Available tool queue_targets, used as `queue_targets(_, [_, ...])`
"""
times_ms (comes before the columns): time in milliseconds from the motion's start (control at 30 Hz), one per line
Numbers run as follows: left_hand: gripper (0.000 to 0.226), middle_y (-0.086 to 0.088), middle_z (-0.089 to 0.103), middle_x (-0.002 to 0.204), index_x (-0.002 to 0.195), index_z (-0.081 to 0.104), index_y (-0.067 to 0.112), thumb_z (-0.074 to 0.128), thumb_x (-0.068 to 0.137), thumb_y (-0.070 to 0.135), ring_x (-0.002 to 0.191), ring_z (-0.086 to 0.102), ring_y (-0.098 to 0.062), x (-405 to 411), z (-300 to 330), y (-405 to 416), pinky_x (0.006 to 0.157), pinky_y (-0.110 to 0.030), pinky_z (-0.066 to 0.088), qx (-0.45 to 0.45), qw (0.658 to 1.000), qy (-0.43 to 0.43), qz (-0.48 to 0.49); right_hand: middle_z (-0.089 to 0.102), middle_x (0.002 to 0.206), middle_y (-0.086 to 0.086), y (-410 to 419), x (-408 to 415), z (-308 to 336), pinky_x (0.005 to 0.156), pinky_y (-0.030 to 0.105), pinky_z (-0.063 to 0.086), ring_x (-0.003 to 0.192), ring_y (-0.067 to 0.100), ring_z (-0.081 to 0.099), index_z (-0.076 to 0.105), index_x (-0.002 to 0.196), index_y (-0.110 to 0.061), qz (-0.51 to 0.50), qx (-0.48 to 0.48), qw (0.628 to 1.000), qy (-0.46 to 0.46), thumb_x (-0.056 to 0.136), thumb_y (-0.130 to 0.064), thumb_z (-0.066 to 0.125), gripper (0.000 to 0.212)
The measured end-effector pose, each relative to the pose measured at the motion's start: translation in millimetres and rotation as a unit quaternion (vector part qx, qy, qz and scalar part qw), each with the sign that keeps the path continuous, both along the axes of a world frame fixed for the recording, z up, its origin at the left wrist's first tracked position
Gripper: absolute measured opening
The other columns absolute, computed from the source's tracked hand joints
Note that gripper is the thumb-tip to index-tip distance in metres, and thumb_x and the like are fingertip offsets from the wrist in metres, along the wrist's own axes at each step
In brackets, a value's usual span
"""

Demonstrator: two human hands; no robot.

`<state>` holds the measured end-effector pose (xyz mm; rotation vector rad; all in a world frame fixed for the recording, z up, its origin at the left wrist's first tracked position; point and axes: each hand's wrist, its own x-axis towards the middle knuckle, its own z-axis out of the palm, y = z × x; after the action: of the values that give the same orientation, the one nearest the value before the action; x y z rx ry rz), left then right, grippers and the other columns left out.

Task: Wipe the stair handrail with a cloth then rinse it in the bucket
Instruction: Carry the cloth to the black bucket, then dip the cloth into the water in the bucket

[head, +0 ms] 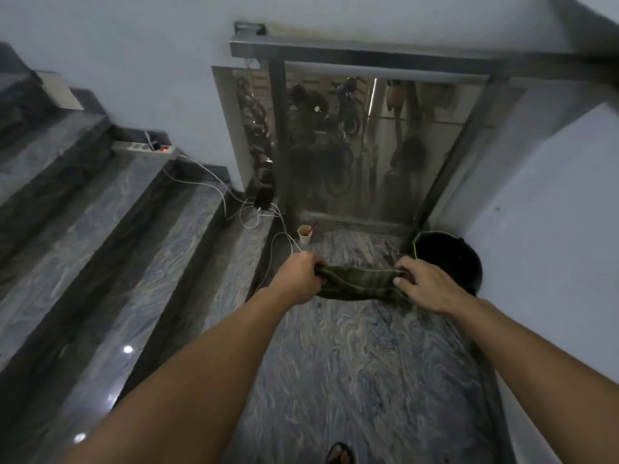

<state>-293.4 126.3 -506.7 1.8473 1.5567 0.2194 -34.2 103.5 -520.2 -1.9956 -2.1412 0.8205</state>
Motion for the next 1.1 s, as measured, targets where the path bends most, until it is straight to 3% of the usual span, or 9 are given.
queue_targets(267, [0.011,-0.009,0.068,0.089,0.087,0.069,0.015,0.062,0.082,0.008,0.084,0.064,-0.024,55.0,5.7,94.5,0.081,-0.045,0.057,-0.007,0.996,0.031,-0.081,0.049,0.098,-0.002,67.1,48.2,2.7,0.081,0.036,0.044,0.094,0.023,0.052,0.065,0.101,-0.027,-0.075,0.006,0.996,-0.049,0.087,-0.029,0.059,0.015])
queue_targets(467, [0.014,-0.009,0.070,0.091,0.089,0.069,0.017,0.059,0.084,0.008,0.087,0.065,-0.024,102.4,-32.5,180.1,0.080,-0.039,0.056,-0.036,0.990,0.035,-0.131,0.060,0.097,0.002,132.1,84.3,-17.9,0.083,0.038,0.047,0.096,0.026,0.056,0.071,0.099,-0.029,-0.135,-0.003,0.986,-0.098,0.084,-0.027,0.063,0.017])
queue_targets(600, [0.018,-0.007,0.069,0.096,0.095,0.070,0.020,0.059,0.085,0.011,0.090,0.065,-0.025,150.4,-95.6,247.0,0.080,-0.034,0.055,-0.041,0.985,0.027,-0.162,0.065,0.097,0.004,180.7,118.9,-71.5,0.078,0.035,0.049,0.094,0.027,0.059,0.072,0.093,-0.032,-0.209,-0.019,0.974,-0.090,0.081,-0.022,0.065,0.017])
queue_targets(700, [0.019,-0.009,0.069,0.101,0.099,0.070,0.021,0.061,0.084,0.014,0.094,0.065,-0.028,191.5,-139.0,286.0,0.081,-0.038,0.056,-0.043,0.981,0.026,-0.186,0.068,0.098,0.006,207.1,146.3,-115.7,0.074,0.032,0.047,0.092,0.028,0.061,0.071,0.092,-0.027,-0.258,-0.017,0.962,-0.087,0.079,-0.018,0.067,0.016])
queue_targets(833, [0.019,-0.008,0.069,0.104,0.102,0.070,0.022,0.062,0.085,0.020,0.098,0.064,-0.027,243.8,-194.6,324.8,0.082,-0.035,0.055,-0.039,0.970,0.054,-0.235,0.069,0.083,0.008,224.7,187.6,-170.4,0.067,0.032,0.047,0.080,0.032,0.062,0.066,0.074,-0.030,-0.320,-0.040,0.944,-0.075,0.075,-0.018,0.068,0.012])
queue_targets(1100, [0.024,-0.007,0.068,0.106,0.105,0.071,0.027,0.061,0.083,0.022,0.104,0.063,-0.026,366.7,-310.0,382.0,0.087,-0.033,0.051,-0.004,0.974,0.061,-0.220,0.071,0.093,0.004,255.4,287.9,-287.8,0.076,0.036,0.053,0.085,0.029,0.064,0.074,0.089,-0.025,-0.341,-0.020,0.935,-0.090,0.075,-0.022,0.068,0.015])
